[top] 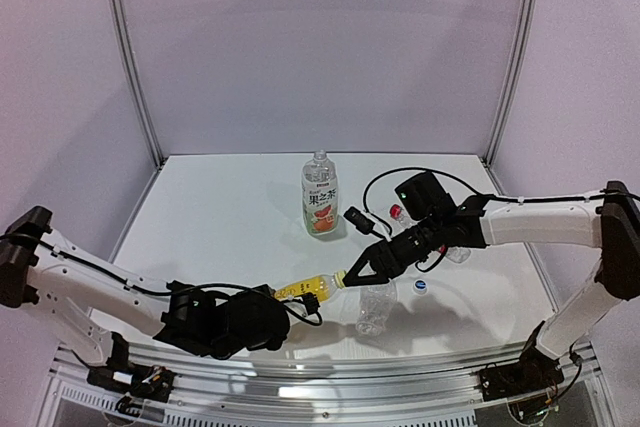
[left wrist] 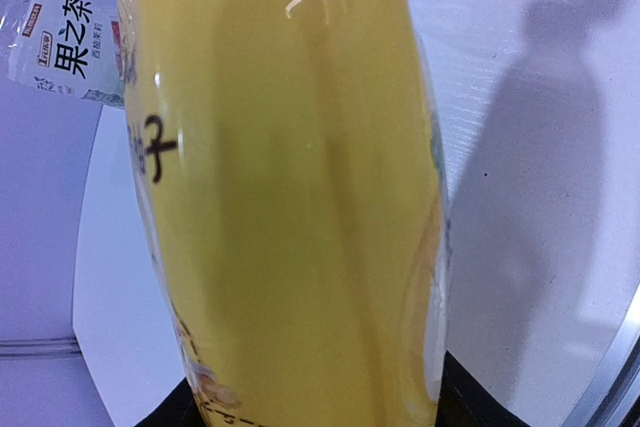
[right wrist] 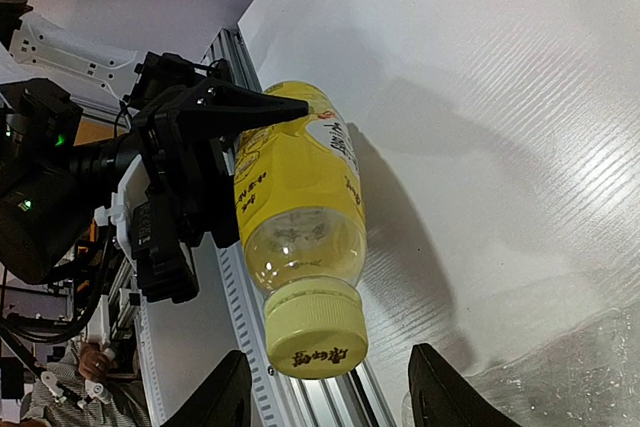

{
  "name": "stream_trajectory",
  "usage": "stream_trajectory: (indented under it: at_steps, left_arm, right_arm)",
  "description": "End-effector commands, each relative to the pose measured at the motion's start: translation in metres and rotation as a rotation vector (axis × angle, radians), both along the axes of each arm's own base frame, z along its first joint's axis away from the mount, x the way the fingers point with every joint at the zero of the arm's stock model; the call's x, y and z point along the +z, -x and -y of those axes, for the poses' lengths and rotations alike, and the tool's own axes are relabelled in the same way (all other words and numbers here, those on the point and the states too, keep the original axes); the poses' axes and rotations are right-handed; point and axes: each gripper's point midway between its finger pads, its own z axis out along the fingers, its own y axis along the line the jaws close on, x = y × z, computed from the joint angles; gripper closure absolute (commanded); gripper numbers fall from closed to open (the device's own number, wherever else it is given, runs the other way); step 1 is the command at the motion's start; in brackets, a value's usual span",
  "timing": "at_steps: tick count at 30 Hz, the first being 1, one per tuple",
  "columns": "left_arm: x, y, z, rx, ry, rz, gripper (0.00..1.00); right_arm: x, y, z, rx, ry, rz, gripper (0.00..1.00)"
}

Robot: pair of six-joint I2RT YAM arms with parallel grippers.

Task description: Unscrew the bottle caps

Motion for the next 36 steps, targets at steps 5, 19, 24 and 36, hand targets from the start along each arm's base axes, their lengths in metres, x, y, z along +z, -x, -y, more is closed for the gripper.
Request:
stream_trajectory:
  at_steps: [5,19,24,36]
  left_arm:
    - [0.013,0.003,0.01,-0.019,0.049,0.009,1.0]
    - [0.02,0.006,0.008,-0.026,0.069,0.026,1.0]
    - [0.023,0.018,0.009,-0.082,0.143,-0.057,1.0]
    - [0.066,0.068,0.014,-0.343,0.429,-0.251,1.0]
  right_arm:
    - [0.005,0.005,-0.008,0.04,-0.023,0.0,0.59]
    - [0.018,0.019,-0.016,0.137,-0.107,0.063,1.0]
    - [0.028,0.037,-0.017,0.232,-0.039,0.535,1.0]
    - [-0.022,0.047,-0.013,0.575,0.342,1.483,0.94]
